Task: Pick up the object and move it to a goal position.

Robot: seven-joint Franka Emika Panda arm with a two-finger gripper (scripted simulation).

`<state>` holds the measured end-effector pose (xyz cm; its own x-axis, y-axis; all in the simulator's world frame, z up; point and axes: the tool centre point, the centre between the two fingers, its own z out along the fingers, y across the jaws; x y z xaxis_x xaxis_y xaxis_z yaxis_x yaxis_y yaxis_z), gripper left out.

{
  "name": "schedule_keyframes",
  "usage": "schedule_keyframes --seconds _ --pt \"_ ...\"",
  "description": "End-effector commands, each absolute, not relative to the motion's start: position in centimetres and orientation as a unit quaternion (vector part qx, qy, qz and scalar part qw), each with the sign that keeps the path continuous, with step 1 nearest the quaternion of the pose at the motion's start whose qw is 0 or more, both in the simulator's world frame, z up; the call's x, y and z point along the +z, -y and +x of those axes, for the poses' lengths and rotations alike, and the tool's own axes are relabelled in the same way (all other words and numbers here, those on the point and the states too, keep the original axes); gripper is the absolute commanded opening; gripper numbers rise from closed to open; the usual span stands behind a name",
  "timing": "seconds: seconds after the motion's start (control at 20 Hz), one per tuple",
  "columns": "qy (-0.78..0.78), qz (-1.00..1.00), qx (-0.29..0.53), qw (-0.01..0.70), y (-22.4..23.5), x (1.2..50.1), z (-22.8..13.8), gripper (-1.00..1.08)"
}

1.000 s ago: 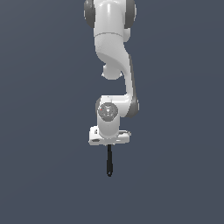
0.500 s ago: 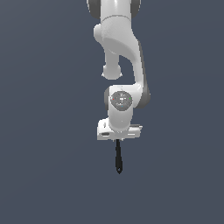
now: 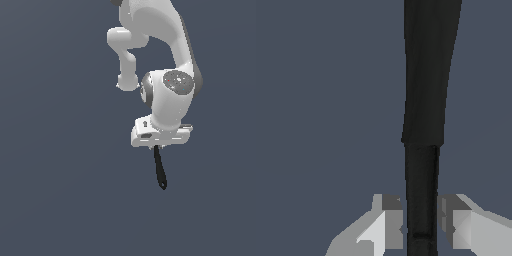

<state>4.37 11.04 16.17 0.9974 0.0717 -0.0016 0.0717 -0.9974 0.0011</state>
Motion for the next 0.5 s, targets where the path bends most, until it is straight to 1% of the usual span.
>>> schedule_keyframes --seconds 0.0,0.45 --pt "-0.036 0.999 0.0 0.001 -13.1 18.7 4.2 -1.0" --pt "-0.036 0.999 0.0 0.001 -19.6 26.1 3.8 -1.0"
